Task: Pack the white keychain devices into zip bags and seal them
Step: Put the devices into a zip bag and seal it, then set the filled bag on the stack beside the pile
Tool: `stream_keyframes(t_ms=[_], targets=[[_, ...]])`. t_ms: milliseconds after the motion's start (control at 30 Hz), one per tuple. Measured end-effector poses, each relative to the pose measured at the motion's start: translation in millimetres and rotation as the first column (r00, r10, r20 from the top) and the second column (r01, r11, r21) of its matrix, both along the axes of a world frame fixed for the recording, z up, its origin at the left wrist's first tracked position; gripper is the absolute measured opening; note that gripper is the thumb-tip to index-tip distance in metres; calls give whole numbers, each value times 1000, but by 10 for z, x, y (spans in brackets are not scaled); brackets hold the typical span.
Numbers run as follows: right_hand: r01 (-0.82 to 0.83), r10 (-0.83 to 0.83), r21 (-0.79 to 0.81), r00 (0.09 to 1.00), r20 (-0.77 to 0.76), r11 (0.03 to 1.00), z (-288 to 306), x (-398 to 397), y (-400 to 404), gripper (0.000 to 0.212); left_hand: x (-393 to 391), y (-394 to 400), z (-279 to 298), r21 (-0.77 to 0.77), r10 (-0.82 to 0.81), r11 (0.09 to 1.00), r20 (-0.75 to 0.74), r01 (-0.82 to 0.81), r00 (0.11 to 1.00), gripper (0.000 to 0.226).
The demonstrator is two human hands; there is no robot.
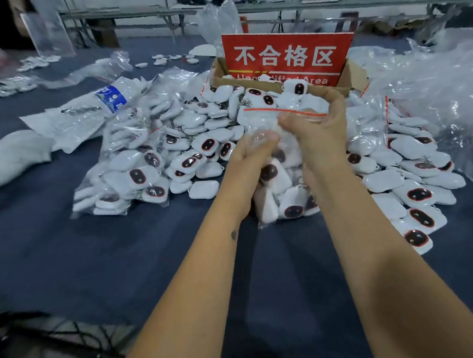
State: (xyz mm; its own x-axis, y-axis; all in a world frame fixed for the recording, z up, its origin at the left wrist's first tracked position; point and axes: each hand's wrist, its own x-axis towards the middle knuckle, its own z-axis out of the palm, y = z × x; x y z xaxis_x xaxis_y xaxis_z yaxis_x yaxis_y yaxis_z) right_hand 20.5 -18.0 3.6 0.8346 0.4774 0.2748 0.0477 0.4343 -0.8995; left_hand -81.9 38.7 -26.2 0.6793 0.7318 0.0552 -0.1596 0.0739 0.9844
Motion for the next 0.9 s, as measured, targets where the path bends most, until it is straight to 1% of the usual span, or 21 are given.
stream_keyframes(t_ms=[67, 100, 200, 300, 333, 433, 467, 533, 600, 667, 733, 767, 800, 833, 867, 900], targets=[[19, -17, 60, 999, -38, 998, 130, -130, 162, 54, -168, 50, 17, 43, -9, 999, -51, 11, 999, 56], [22, -19, 73, 999, -45, 997, 191, -210, 264, 53, -254, 96, 36, 62, 22, 998, -65, -18, 998, 64], [-40, 41, 61, 999, -10, 997, 339, -441, 570, 49, -524, 307, 209, 141, 192, 973, -49, -184, 980, 60], [-185, 187, -38, 978, 92, 982, 391, -601, 770, 45, -792, 589, 477, 179, 352, 922, -16, -344, 936, 50], [-219, 227, -76, 967, 117, 973, 373, -638, 803, 45, -870, 687, 566, 205, 387, 905, -37, -372, 921, 46], [-258, 286, -181, 947, 149, 949, 218, -663, 829, 40, -1069, 992, 788, 295, 433, 879, -161, -376, 887, 30], [-256, 291, -217, 945, 147, 942, 150, -647, 813, 37, -1123, 1090, 848, 322, 462, 863, -188, -390, 867, 25], [-222, 271, -282, 951, 149, 933, 7, -563, 755, 33, -1230, 1310, 916, 392, 533, 819, -248, -420, 809, 21], [-171, 241, -347, 956, 168, 922, -143, -452, 657, 32, -1304, 1507, 880, 484, 598, 778, -373, -402, 710, 18], [-106, 211, -420, 954, 212, 901, -294, -336, 545, 32, -1329, 1625, 758, 579, 655, 741, -513, -339, 555, 17], [-54, 189, -477, 952, 242, 877, -404, -238, 461, 33, -1285, 1709, 636, 648, 716, 693, -569, -315, 405, 25], [-41, 181, -488, 953, 244, 872, -436, -201, 441, 33, -1241, 1715, 614, 679, 752, 658, -570, -326, 331, 34], [-33, 176, -493, 953, 246, 869, -449, -178, 435, 33, -1187, 1686, 623, 721, 797, 603, -549, -341, 251, 46], [-23, 180, -507, 948, 262, 862, -462, -159, 424, 33, -1121, 1644, 636, 777, 852, 523, -494, -351, 176, 58], [-17, 200, -527, 935, 293, 850, -464, -168, 427, 34, -1075, 1578, 671, 836, 907, 418, -404, -355, 116, 65], [-7, 229, -548, 913, 339, 837, -467, -173, 413, 34, -1007, 1507, 684, 879, 949, 315, -300, -358, 99, 67]])
